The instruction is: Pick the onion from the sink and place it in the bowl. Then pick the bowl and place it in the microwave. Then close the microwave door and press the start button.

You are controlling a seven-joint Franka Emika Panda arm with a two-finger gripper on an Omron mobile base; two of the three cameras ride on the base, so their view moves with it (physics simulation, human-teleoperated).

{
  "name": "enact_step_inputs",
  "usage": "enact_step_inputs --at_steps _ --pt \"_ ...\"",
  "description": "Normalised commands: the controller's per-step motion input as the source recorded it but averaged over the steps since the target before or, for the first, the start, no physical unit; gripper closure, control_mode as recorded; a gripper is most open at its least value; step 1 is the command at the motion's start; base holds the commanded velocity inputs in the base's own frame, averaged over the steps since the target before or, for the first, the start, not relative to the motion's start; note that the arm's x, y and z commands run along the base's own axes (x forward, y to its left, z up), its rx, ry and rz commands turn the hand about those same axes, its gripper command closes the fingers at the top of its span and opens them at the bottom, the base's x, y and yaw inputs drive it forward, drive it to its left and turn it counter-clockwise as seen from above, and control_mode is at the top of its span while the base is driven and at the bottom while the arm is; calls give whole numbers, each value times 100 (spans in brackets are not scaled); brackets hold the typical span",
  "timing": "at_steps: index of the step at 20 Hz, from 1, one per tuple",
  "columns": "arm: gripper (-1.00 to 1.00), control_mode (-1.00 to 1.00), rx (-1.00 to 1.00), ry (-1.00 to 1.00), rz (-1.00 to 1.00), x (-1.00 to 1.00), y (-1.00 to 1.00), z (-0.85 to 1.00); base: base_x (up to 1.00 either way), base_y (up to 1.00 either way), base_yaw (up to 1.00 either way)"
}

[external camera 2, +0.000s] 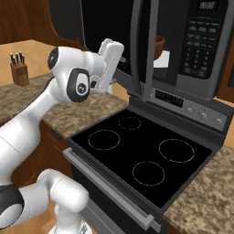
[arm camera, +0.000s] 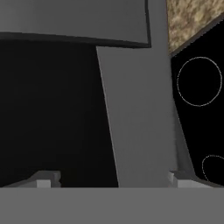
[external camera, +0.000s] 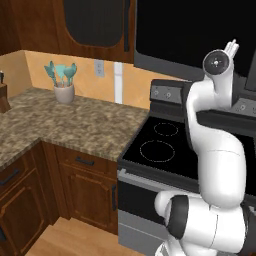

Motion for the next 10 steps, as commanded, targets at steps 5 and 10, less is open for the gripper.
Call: enact_step_inputs --at_steps 5,10 --pt "-100 -100 15 -7 -1 73 -45 -4 0 0 0" --pt "-100 -100 10 -10 0 70 -25 -15 0 0 0"
